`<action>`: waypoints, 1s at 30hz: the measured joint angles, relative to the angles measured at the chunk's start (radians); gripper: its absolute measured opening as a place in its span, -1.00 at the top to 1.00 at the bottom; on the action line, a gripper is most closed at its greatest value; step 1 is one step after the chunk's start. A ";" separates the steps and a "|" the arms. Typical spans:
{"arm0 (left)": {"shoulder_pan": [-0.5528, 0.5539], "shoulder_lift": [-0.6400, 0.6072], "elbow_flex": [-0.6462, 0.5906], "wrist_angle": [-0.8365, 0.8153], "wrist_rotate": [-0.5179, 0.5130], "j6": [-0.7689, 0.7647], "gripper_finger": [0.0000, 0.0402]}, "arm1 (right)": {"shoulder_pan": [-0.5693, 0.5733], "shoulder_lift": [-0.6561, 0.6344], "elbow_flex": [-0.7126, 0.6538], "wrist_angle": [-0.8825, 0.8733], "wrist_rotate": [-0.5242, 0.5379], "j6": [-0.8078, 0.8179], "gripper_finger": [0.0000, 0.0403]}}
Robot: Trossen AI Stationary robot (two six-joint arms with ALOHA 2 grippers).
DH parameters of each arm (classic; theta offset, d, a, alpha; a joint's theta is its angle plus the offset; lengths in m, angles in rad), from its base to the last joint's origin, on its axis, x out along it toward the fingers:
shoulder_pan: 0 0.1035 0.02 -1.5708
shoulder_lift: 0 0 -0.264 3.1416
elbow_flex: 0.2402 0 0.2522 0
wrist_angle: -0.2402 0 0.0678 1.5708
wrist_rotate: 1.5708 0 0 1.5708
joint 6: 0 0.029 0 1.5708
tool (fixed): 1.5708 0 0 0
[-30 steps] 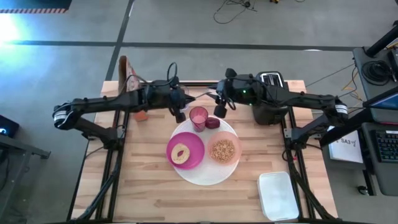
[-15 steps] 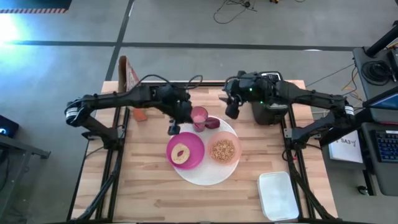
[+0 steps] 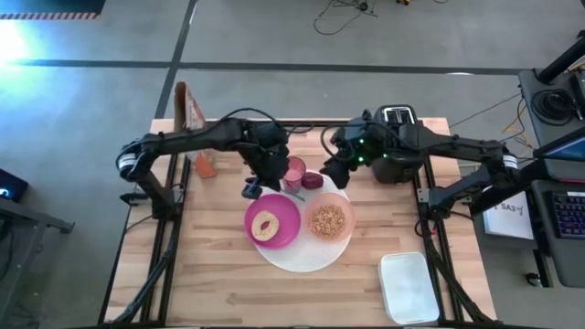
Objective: Arrange a breakfast setting
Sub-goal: Put the blue spoon beside the orange bowl
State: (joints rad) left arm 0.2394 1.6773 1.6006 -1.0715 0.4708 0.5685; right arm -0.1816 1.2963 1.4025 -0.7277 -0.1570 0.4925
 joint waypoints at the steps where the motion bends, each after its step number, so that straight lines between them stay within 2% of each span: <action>1: 0.000 0.014 0.026 -0.007 0.010 -0.015 1.00 | 0.003 0.003 0.000 0.000 0.000 0.009 0.16; 5: 0.014 0.089 0.140 -0.075 0.037 -0.114 1.00 | 0.008 0.006 0.000 -0.001 -0.032 -0.018 0.09; 10: 0.043 0.174 0.273 -0.167 0.252 -0.163 1.00 | 0.012 0.004 0.000 -0.001 -0.023 -0.111 0.03; 14: 0.071 0.216 0.333 -0.171 0.281 -0.216 1.00 | 0.019 0.002 0.000 -0.009 -0.015 -0.167 0.03; 18: 0.087 0.227 0.352 -0.170 0.332 -0.220 1.00 | 0.022 -0.002 0.000 -0.086 0.056 -0.228 0.03; 23: 0.101 0.255 0.349 -0.172 0.334 -0.219 1.00 | 0.030 -0.014 0.000 -0.182 0.164 -0.340 0.03; 30: 0.125 0.294 0.349 -0.099 0.362 -0.296 1.00 | 0.029 -0.040 0.023 -0.197 0.186 -0.489 0.03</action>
State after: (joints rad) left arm 0.3649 1.9715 1.9499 -1.1701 0.8324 0.2725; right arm -0.1524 1.2568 1.4260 -0.9252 0.0292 0.0033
